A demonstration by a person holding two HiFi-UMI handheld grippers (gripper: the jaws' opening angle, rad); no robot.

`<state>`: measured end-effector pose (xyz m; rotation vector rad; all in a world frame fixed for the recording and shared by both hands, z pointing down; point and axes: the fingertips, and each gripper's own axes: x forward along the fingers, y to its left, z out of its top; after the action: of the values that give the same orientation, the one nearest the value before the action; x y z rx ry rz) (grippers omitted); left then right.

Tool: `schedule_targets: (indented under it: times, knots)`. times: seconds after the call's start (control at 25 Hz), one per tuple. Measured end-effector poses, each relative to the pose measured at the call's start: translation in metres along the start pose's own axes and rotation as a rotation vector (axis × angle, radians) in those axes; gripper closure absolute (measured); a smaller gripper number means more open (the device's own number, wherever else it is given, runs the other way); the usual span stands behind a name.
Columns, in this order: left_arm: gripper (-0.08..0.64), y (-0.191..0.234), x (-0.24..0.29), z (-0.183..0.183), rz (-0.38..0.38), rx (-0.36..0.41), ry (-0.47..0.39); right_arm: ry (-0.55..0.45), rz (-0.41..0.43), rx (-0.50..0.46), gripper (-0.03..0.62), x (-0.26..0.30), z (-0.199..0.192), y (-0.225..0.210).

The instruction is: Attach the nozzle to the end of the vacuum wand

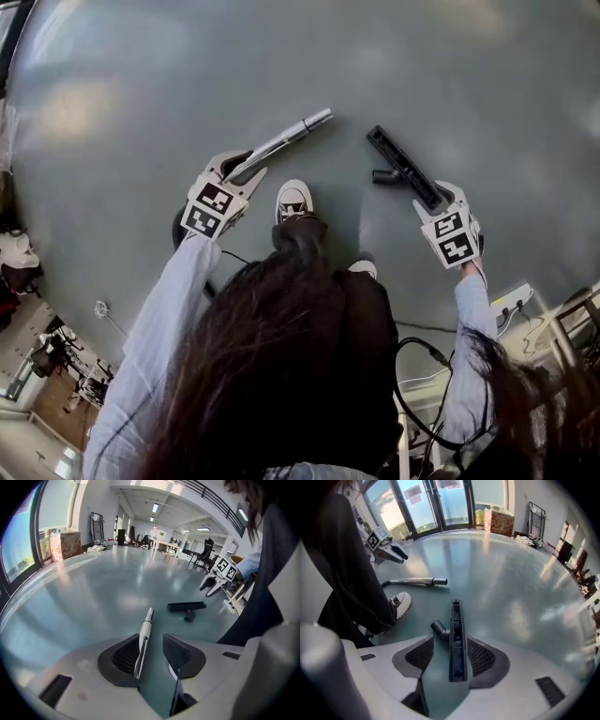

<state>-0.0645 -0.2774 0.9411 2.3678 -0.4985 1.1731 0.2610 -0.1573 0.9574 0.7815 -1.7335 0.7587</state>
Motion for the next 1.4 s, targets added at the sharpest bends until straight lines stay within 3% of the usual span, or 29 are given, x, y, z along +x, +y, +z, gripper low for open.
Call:
schedule_targets:
  times: [0.2, 0.32, 0.4, 0.52, 0.72, 0.88, 1.12, 1.4]
  knots:
    - [0.404, 0.01, 0.08, -0.038, -0.015, 0.146, 0.066, 0.063, -0.002, -0.125, 0.352, 0.071, -0.031, -0.009]
    - [0.371, 0.013, 0.117, -0.058, -0.02, 0.212, 0.104, 0.108, -0.046, -0.209, 0.348, 0.104, -0.052, -0.02]
    - [0.364, 0.017, 0.133, -0.064, -0.01, 0.25, 0.113, 0.087, -0.059, -0.185, 0.347, 0.118, -0.058, -0.03]
    - [0.364, 0.026, 0.149, -0.065, 0.013, 0.241, 0.091, 0.045, -0.027, -0.099, 0.348, 0.132, -0.062, -0.038]
    - [0.364, 0.031, 0.161, -0.064, 0.042, 0.235, 0.071, 0.098, 0.075, -0.127, 0.352, 0.143, -0.062, -0.035]
    - [0.365, 0.035, 0.165, -0.066, 0.026, 0.228, 0.064, 0.059, 0.095, -0.077, 0.365, 0.144, -0.054, -0.034]
    - [0.388, 0.034, 0.161, -0.064, -0.007, 0.253, 0.076, -0.064, -0.005, 0.007, 0.368, 0.138, -0.008, -0.057]
    - [0.39, 0.034, 0.159, -0.054, -0.011, 0.226, 0.035, -0.138, -0.031, -0.105, 0.368, 0.14, 0.087, -0.086]
